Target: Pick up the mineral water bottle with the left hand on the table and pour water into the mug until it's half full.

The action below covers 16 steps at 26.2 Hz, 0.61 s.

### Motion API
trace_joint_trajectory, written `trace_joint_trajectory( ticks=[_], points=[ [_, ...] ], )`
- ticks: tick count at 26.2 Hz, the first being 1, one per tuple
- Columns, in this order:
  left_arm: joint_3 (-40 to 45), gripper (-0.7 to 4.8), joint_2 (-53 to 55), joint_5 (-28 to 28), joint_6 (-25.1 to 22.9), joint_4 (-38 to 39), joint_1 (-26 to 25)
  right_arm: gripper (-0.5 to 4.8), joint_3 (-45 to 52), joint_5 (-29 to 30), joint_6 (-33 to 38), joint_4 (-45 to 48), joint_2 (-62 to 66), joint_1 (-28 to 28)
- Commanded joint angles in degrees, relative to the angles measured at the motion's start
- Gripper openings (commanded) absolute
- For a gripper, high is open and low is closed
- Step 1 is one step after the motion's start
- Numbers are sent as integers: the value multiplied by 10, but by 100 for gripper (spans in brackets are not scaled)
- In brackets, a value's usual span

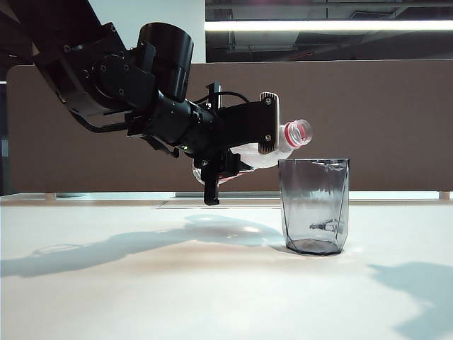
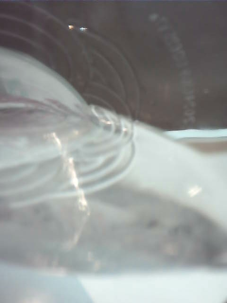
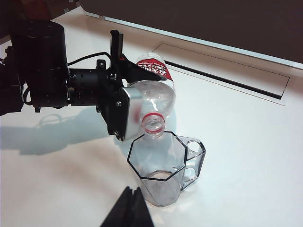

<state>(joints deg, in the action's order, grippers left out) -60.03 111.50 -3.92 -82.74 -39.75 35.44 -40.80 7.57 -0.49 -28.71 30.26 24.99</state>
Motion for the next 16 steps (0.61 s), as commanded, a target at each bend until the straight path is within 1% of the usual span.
trace_joint_trajectory(
  ticks=[1, 16],
  points=[
    [-6, 134, -6, -2, -23, -37, 0, -8, -4, 1, -2, 6, -2, 0],
    [-7, 134, -6, -2, -46, -37, 3, -8, -4, 1, -2, 6, -2, 0]
  ],
)
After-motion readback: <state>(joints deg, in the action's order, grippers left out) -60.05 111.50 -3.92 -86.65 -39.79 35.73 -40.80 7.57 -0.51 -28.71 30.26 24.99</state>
